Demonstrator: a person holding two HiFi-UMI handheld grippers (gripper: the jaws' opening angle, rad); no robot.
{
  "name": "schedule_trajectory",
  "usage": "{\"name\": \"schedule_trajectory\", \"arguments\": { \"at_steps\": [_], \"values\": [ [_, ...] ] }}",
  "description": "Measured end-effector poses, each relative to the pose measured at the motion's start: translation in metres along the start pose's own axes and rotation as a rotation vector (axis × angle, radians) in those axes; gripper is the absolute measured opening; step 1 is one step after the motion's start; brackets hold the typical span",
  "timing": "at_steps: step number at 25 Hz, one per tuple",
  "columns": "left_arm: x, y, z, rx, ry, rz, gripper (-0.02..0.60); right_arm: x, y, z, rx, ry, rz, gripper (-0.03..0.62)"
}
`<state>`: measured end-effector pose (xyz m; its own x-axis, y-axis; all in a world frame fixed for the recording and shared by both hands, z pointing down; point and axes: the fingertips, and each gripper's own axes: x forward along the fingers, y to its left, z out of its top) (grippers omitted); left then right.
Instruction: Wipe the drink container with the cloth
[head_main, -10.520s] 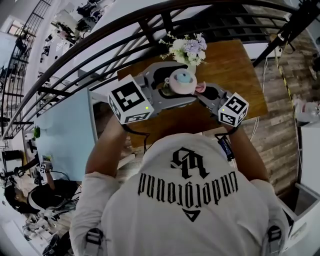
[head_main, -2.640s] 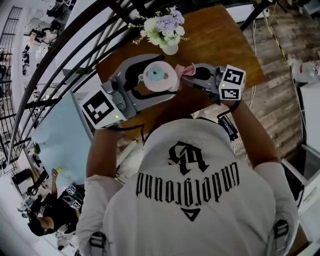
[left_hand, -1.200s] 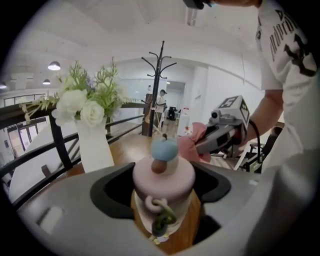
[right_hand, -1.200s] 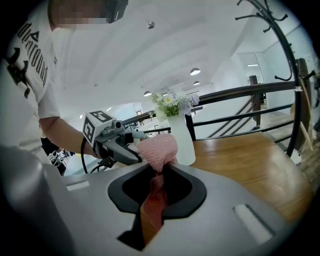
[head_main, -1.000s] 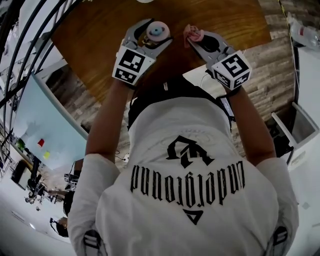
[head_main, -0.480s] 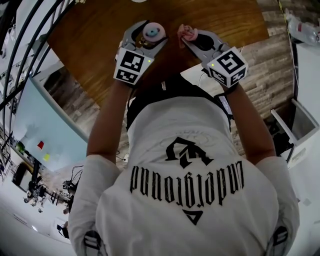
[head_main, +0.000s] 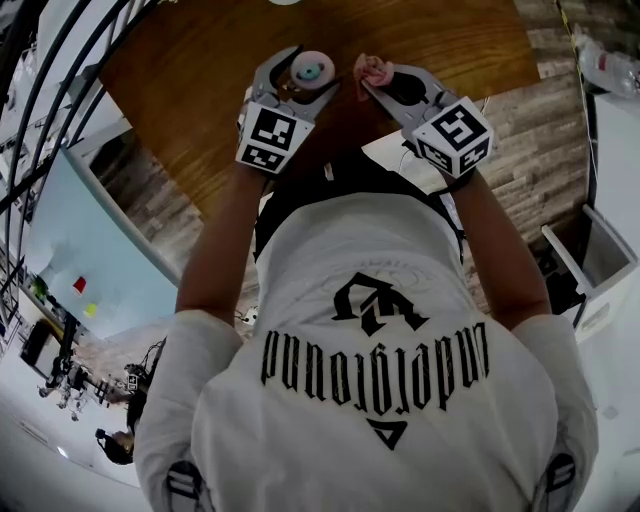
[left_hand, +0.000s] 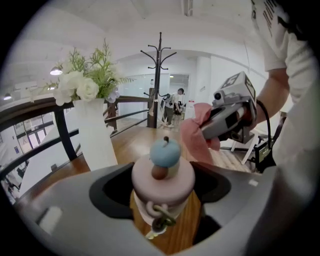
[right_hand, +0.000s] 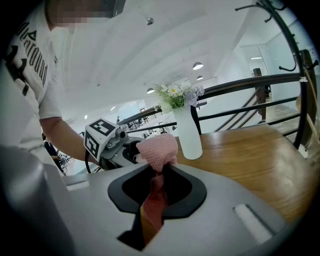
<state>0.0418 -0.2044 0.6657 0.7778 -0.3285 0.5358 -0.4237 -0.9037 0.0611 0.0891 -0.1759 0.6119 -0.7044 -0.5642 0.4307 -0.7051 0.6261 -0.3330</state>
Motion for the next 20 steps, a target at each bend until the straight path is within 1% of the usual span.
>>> {"name": "schedule_trajectory", "arguments": {
  "at_steps": [3,6,11,16,20],
  "values": [
    [-0.002,-0.002,-0.004,-0.018,0.000,-0.012,0.386,0.001,0.002,0.003,-0.007,-0.006,0.006,0.046],
    [-0.001,-0.004,-0.002,-0.017,0.000,-0.005,0.386,-0.001,0.005,0.006,-0.017,-0.009,0.011,0.046],
    [-0.006,-0.004,0.002,-0.047,-0.030,-0.013,0.387,-0.003,0.007,0.010,-0.037,-0.009,0.016,0.046],
    [-0.027,-0.003,0.004,-0.050,-0.042,0.000,0.387,-0.007,0.010,0.020,-0.034,-0.028,0.003,0.046],
    [-0.052,-0.003,0.011,-0.059,-0.071,0.022,0.385,-0.016,0.019,0.034,-0.046,-0.055,-0.014,0.046]
  ]
}}
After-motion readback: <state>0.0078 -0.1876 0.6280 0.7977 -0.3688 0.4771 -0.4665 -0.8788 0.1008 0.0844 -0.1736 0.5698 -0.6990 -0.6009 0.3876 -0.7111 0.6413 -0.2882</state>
